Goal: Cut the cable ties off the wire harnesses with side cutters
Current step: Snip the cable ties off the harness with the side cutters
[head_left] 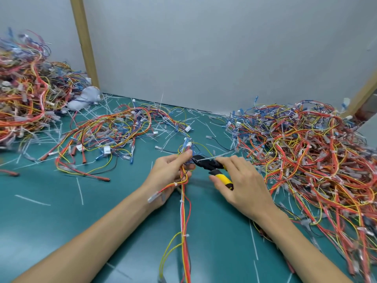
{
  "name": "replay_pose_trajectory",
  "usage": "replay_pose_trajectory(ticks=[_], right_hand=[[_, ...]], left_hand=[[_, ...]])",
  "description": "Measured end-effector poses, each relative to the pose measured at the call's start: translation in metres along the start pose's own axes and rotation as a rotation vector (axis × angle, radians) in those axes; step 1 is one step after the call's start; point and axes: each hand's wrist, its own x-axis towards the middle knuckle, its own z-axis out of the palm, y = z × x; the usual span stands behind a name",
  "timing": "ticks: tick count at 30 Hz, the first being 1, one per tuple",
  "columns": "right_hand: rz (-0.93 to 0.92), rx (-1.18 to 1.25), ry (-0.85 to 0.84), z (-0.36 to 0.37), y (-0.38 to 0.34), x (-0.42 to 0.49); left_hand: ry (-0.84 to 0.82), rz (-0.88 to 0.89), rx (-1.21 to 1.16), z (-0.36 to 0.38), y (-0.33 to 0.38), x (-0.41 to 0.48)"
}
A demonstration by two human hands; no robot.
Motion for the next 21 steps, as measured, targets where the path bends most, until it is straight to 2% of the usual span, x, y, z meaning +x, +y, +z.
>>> replay_pose_trajectory(ticks=[8,21], right_hand=[[-0.016,0.018,-0.030,-0.001,0.003,0.000],[-0.031,-0.005,0.006,-0.004,0.002,0.000]], left_hand=[[-0.066,0.106,0.106,-0.005,-0.001,0.003],[-0.121,0.120,0.135,-0.009,-0.005,0.010]])
